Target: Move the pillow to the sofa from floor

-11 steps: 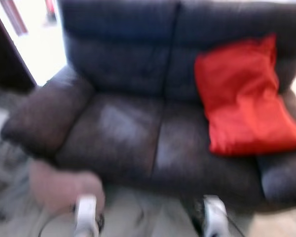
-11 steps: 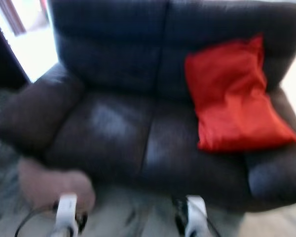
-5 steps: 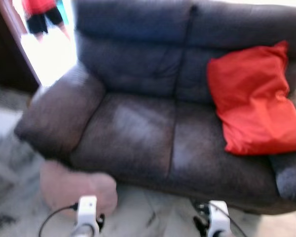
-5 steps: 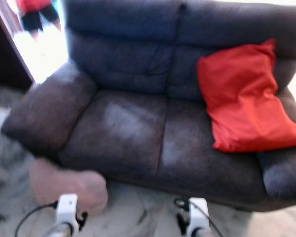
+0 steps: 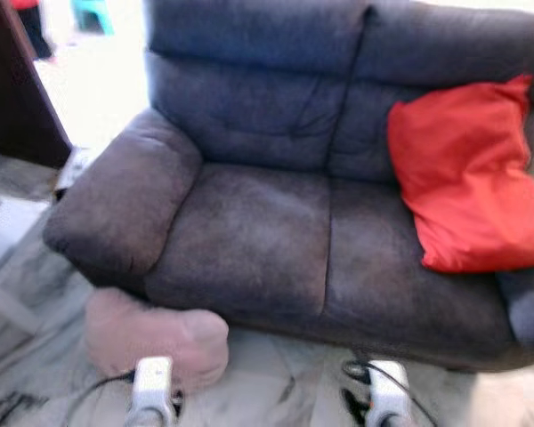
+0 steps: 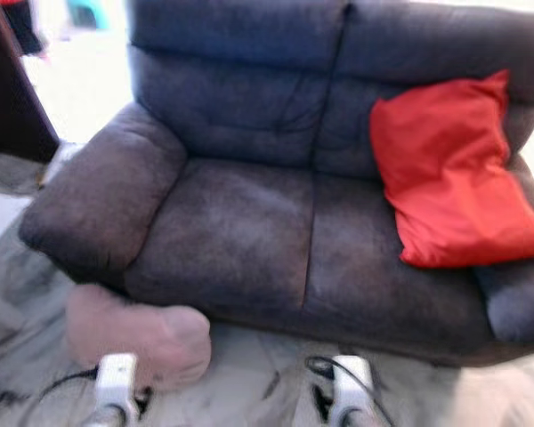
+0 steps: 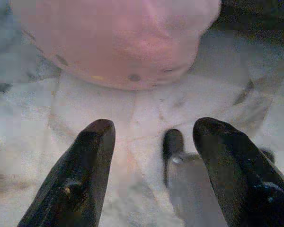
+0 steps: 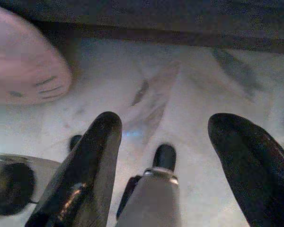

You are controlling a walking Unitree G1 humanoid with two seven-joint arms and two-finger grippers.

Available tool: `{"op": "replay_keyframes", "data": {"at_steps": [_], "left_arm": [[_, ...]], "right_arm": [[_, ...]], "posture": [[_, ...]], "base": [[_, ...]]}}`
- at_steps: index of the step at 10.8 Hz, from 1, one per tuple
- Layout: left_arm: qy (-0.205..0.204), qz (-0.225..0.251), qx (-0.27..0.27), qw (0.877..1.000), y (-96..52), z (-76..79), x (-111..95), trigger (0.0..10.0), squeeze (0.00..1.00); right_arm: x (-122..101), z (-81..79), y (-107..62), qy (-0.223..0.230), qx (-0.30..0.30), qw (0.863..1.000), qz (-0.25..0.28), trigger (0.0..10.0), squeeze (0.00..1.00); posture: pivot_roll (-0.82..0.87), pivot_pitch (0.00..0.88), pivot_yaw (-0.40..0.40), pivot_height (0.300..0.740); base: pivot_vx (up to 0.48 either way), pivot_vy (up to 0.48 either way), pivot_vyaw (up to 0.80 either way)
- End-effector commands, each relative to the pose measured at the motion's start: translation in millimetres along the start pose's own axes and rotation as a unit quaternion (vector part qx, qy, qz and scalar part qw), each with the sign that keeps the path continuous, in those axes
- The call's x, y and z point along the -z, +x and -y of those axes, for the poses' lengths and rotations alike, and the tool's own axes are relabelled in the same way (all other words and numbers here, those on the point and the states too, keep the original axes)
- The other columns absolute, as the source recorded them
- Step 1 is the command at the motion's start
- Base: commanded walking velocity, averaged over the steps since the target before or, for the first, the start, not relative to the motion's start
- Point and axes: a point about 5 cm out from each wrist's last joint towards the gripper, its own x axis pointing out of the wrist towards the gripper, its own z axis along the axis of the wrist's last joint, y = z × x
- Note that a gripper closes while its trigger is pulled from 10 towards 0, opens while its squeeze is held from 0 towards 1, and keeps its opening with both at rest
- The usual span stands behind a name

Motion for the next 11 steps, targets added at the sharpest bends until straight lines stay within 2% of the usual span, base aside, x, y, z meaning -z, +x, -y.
{"op": "replay_keyframes", "data": {"at_steps": [1,4,8,11], "left_arm": [[0.001,-0.013,0.006,1.0,-1.8,5.6,8.3,10.0,0.0],[0.003,-0.01,0.008,1.0,-1.2,3.8,5.9,10.0,0.0],[0.011,-0.013,0.011,1.0,-0.2,2.0,3.2,10.0,0.0],[0.013,-0.021,0.012,1.0,-0.6,4.3,6.3,10.0,0.0]], "right_arm": [[4.3,7.0,-2.1,0.0,0.011,1.0,-0.006,10.0,0.0],[0.8,1.2,0.0,-0.001,0.009,1.0,-0.005,10.0,0.0],[4.9,6.8,-1.8,-0.001,0.018,1.0,-0.01,10.0,0.0],[3.8,-0.5,-0.2,-0.005,0.013,1.0,-0.009,10.0,0.0]], "posture": [[0.13,0.109,-0.048,0.74],[0.13,0.092,-0.043,0.74],[0.13,0.055,-0.036,0.74],[0.13,0.02,-0.037,0.74]], "base": [[0.0,0.33,0.0],[0.0,0.329,0.0],[0.0,0.329,0.0],[0.0,0.329,0.0]]}}
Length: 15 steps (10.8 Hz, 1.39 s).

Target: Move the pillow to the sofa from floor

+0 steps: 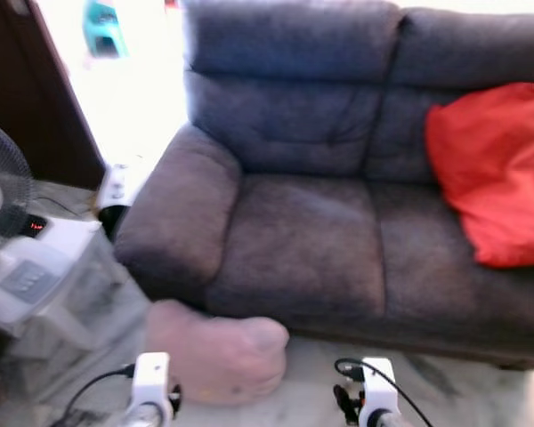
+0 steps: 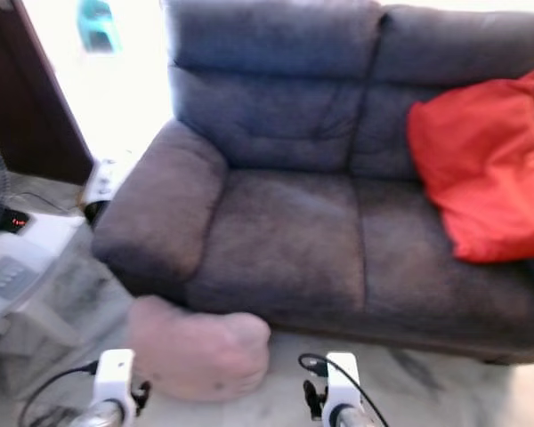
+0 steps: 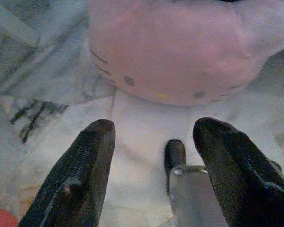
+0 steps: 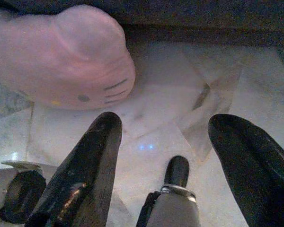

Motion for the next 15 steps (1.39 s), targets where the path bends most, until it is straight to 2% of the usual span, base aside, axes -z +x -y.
{"op": "replay_keyframes", "data": {"at_steps": [1,3,4,7,11,14,15], "left_arm": [[0.007,-0.022,-0.003,1.0,-1.5,-3.7,8.6,10.0,0.0],[0.005,-0.027,-0.007,1.0,-1.6,-10.6,8.9,10.0,0.0],[0.005,-0.028,-0.007,1.0,-1.6,-11.2,9.0,10.0,0.0],[0.014,-0.034,-0.005,0.999,-2.1,-8.2,12.0,10.0,0.0],[0.018,-0.033,-0.007,0.999,-1.9,-9.1,11.1,10.0,0.0],[0.018,-0.034,-0.013,0.999,-2.7,-17.2,11.9,10.0,0.0],[0.021,-0.035,-0.012,0.999,-3.2,-19.2,13.3,10.0,0.0]], "right_arm": [[0.6,-1.6,0.3,-0.004,0.001,1.0,-0.003,10.0,0.0],[-1.5,-4.8,1.4,-0.011,-0.001,1.0,-0.005,10.0,0.0],[1.0,2.0,-0.2,-0.011,0.003,1.0,-0.008,10.0,0.0],[4.0,6.6,-1.7,-0.014,0.004,1.0,-0.011,10.0,0.0],[4.0,-0.4,-0.5,-0.009,-0.002,1.0,-0.01,10.0,0.0],[5.2,-4.9,0.0,-0.002,-0.002,1.0,-0.01,10.0,0.0],[5.6,1.8,-1.2,0.002,0.003,1.0,-0.01,10.0,0.0]], "posture": [[0.13,0.012,-0.038,0.74],[0.13,0.0,-0.043,0.74],[0.13,0.0,-0.045,0.74],[0.13,0.0,-0.037,0.74],[0.13,0.0,-0.018,0.74],[0.13,0.038,-0.01,0.74],[0.13,0.052,-0.01,0.74]], "base": [[0.0,0.326,0.0],[0.0,0.328,0.0],[0.0,0.326,0.0],[0.0,0.328,0.0],[0.0,0.328,0.0],[0.0,0.331,0.0],[0.0,0.337,0.0]]}}
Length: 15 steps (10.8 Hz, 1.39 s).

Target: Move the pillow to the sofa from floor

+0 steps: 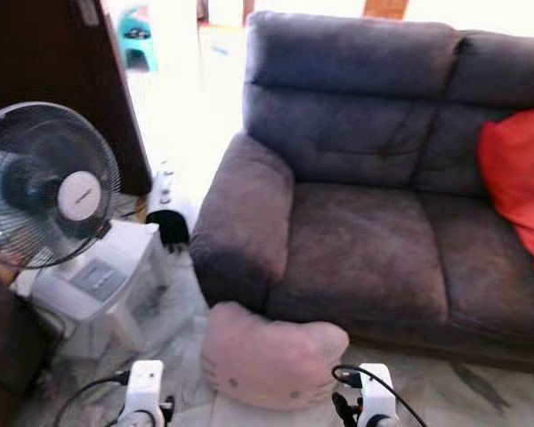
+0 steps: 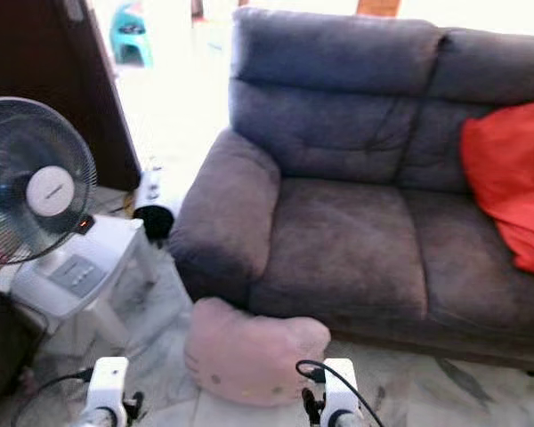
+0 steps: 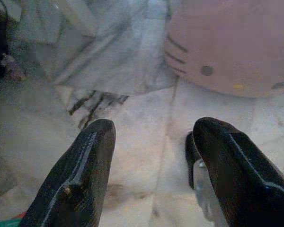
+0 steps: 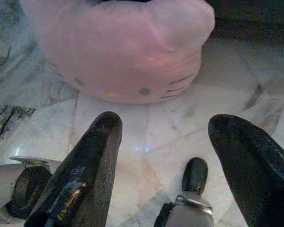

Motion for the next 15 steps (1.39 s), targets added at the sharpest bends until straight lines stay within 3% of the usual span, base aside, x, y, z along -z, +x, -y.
{"op": "replay_keyframes", "data": {"at_steps": [1,3,7,9,12,13,15], "left_arm": [[0.0,-0.011,0.005,1.0,-1.1,1.9,6.4,10.0,0.0],[0.0,-0.012,0.007,1.0,-0.6,9.0,5.5,10.0,0.0],[0.007,-0.008,0.012,1.0,1.0,21.2,-1.4,10.0,0.0],[0.006,-0.002,0.01,1.0,1.2,14.3,-3.3,10.0,0.0],[0.015,0.013,0.004,1.0,0.4,0.1,-4.7,10.0,0.0],[0.017,0.015,0.006,1.0,0.6,-0.5,-5.9,10.0,0.0],[0.021,0.02,0.008,1.0,1.0,2.2,-8.2,10.0,0.0]], "right_arm": [[-0.7,8.4,-1.3,0.007,0.01,1.0,0.002,10.0,0.0],[-4.7,14.6,-1.9,0.009,0.01,1.0,0.005,10.0,0.0],[-18.6,-5.9,4.3,0.007,-0.001,1.0,0.013,10.0,0.0],[-20.7,-19.3,6.5,0.009,-0.007,1.0,0.015,10.0,0.0],[-24.8,-33.9,8.8,0.019,-0.011,1.0,0.013,10.0,0.0],[-24.9,-25.3,7.8,0.014,-0.007,1.0,0.018,10.0,0.0],[-26.1,-25.5,8.0,0.014,-0.005,1.0,0.019,10.0,0.0]], "posture": [[0.13,0.052,-0.01,0.74],[0.14,0.086,-0.01,0.74],[0.15,0.113,-0.005,0.74],[0.15,0.116,-0.006,0.74],[0.15,0.118,-0.004,0.74],[0.14,0.122,-0.001,0.74],[0.14,0.129,-0.002,0.74]], "base": [[0.0,0.341,0.0],[0.0,0.326,0.0],[0.0,0.181,0.0],[0.0,0.48,0.0],[0.0,0.0,-0.23],[0.0,0.0,0.0],[0.0,0.0,0.0]]}}
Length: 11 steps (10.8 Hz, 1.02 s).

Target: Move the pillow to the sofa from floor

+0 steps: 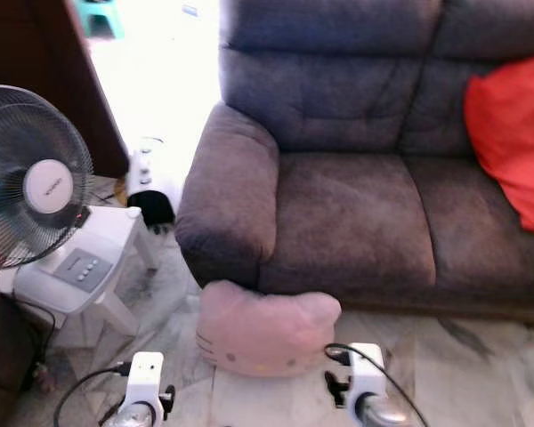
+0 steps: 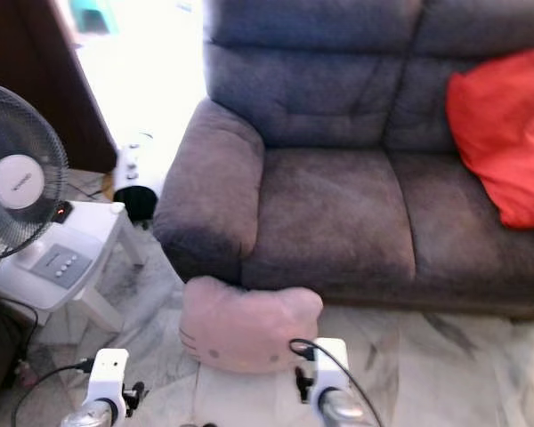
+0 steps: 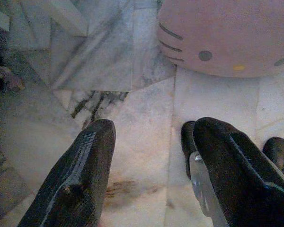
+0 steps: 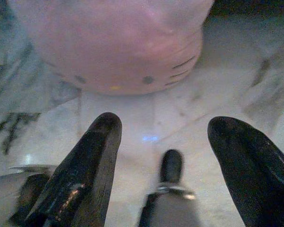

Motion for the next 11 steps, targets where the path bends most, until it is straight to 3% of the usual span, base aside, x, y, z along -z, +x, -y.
{"op": "replay_keyframes", "data": {"at_steps": [1,9,11], "left_arm": [[0.011,-0.004,0.006,1.0,-0.5,3.7,2.7,10.0,0.0],[0.015,-0.004,0.009,1.0,0.4,10.0,0.3,10.0,0.0],[0.015,-0.003,0.011,1.0,0.6,10.5,-0.7,10.0,0.0]], "right_arm": [[1.8,4.4,-0.8,0.004,0.007,1.0,-0.002,10.0,0.0],[1.2,9.8,-1.4,0.003,0.006,1.0,-0.003,10.0,0.0],[1.2,10.2,-1.5,0.002,0.006,1.0,-0.003,10.0,0.0]], "posture": [[0.14,0.129,-0.002,0.74],[0.14,0.117,-0.002,0.74],[0.14,0.115,-0.002,0.74]], "base": [[0.251,0.0,0.0],[0.267,0.0,0.0],[0.0,0.0,0.0]]}}
